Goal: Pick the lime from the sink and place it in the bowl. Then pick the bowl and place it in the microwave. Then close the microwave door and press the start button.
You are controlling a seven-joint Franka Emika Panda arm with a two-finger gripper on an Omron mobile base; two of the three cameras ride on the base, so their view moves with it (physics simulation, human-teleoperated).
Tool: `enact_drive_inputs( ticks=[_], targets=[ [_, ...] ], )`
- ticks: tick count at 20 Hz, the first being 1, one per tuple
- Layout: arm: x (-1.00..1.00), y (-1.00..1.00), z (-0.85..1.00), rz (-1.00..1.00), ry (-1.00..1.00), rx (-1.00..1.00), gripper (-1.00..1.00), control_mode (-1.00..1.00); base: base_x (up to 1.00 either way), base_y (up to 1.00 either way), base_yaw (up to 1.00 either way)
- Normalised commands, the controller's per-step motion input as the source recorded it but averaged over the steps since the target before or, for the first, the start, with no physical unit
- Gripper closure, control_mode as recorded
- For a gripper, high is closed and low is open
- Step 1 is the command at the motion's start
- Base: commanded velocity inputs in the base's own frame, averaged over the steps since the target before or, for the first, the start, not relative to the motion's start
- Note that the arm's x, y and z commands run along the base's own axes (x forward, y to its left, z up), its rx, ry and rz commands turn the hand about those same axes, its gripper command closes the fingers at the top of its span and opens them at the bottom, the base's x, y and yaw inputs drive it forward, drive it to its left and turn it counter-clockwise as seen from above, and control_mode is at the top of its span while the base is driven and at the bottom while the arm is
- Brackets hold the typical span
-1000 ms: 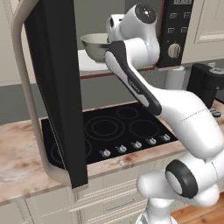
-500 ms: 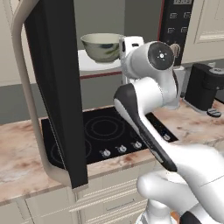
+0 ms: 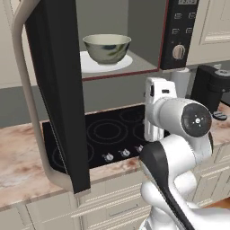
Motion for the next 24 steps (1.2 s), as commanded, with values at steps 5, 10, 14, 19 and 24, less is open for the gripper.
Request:
enact_drive_inputs(
  ticks=[5, 10, 14, 19, 24],
  targets=[
    [-0.69, 0.03, -0.79, 0.02, -0.14, 0.01, -1.0, -1.0, 0.0, 0.0, 0.0],
    [-0.26, 0.33, -0.73, 0.03, -0.23, -0.04, -1.0, -1.0, 0.0, 0.0, 0.0],
    [-0.17, 0.08, -0.85, 0.0, -0.18, -0.04, -1.0, -1.0, 0.0, 0.0, 0.0],
    [-0.35, -0.07, -0.83, 0.0, -0.16, 0.0, -1.0, -1.0, 0.0, 0.0, 0.0],
    [-0.25, -0.04, -0.94, 0.0, -0.15, 0.0, -1.0, -1.0, 0.0, 0.0, 0.0]
  ],
)
